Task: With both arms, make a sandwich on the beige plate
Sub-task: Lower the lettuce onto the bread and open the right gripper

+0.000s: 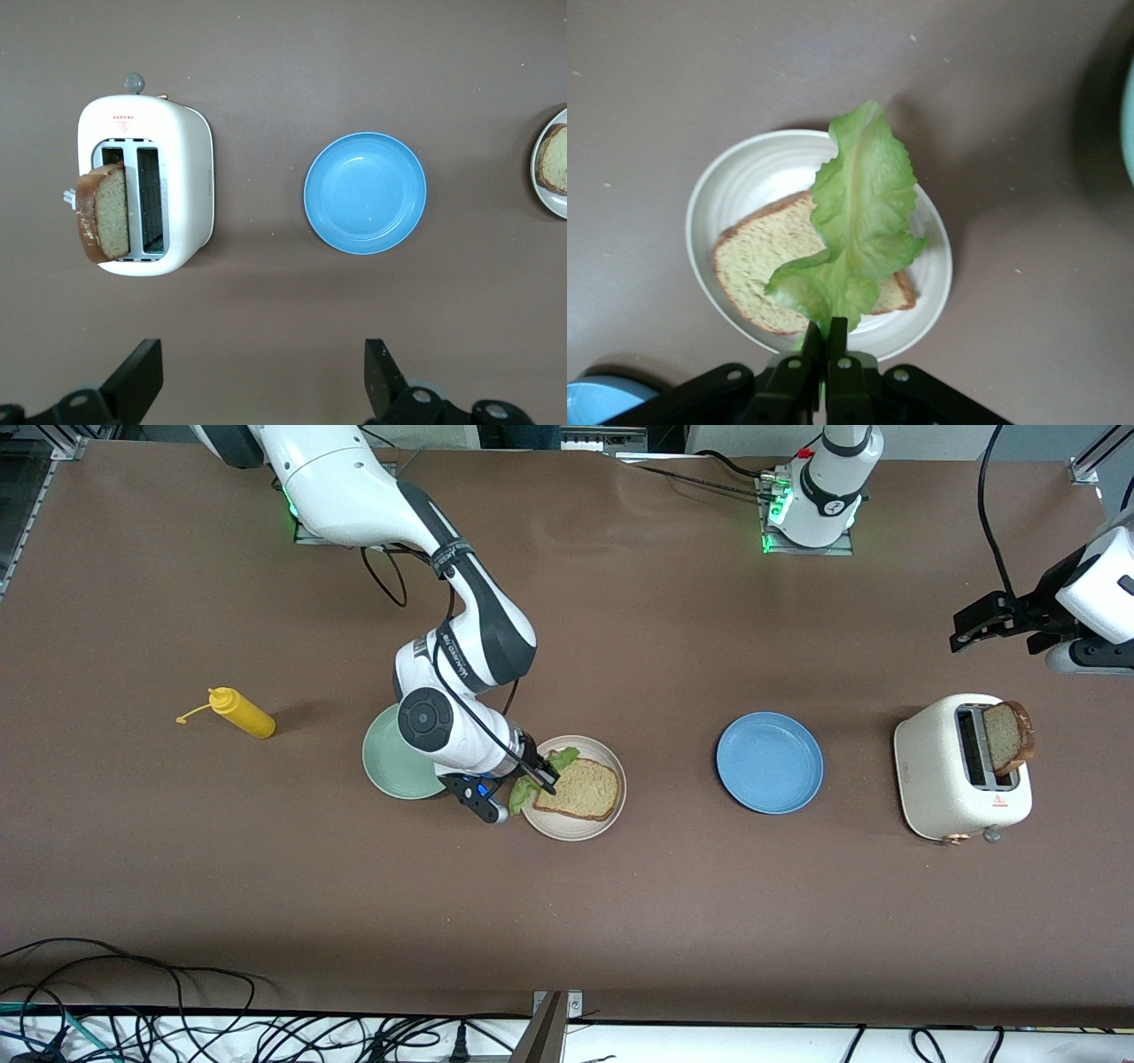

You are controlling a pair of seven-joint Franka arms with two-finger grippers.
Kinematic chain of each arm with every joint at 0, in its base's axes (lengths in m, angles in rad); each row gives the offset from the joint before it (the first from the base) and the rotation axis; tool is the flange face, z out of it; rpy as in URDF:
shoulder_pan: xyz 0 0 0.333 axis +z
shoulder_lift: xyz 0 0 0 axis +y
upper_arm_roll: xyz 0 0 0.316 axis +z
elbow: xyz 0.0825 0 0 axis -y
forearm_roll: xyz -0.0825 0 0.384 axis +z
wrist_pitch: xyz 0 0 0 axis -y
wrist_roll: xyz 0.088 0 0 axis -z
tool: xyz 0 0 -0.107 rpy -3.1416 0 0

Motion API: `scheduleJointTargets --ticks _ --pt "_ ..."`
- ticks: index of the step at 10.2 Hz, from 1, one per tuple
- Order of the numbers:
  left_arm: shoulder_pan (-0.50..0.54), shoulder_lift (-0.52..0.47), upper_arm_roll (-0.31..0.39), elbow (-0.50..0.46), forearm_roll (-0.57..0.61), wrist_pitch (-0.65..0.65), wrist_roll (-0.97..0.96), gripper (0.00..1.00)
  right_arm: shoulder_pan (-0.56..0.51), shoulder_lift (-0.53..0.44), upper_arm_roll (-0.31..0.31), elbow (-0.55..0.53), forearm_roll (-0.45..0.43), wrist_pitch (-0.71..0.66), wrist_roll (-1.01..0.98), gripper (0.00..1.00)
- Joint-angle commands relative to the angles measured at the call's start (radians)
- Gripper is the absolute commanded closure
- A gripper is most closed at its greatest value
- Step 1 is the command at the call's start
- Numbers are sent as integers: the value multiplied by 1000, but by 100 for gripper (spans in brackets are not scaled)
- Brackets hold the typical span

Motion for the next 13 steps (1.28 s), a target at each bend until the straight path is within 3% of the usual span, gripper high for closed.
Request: scheduleJointTargets --ticks 1,7,8,9,10,11,13 --pt "10 9 -10 29 1 -23 -2 0 2 23 3 26 5 61 -28 100" --pt "8 10 -10 29 1 -23 -2 0 2 58 6 26 6 126 -97 97" --pt "10 10 -10 29 1 -23 -4 0 2 59 3 26 5 130 -102 61" --pt "8 10 -10 29 1 -23 -4 0 2 58 3 26 5 133 -105 41" --pt "8 10 -10 29 1 -23 -4 0 2 58 1 26 5 133 -105 29" --pt "8 10 -10 29 1 -23 -4 0 2 58 1 27 5 135 -105 24" --pt "8 10 -11 29 1 -23 -4 0 2 58 1 28 5 144 -105 23"
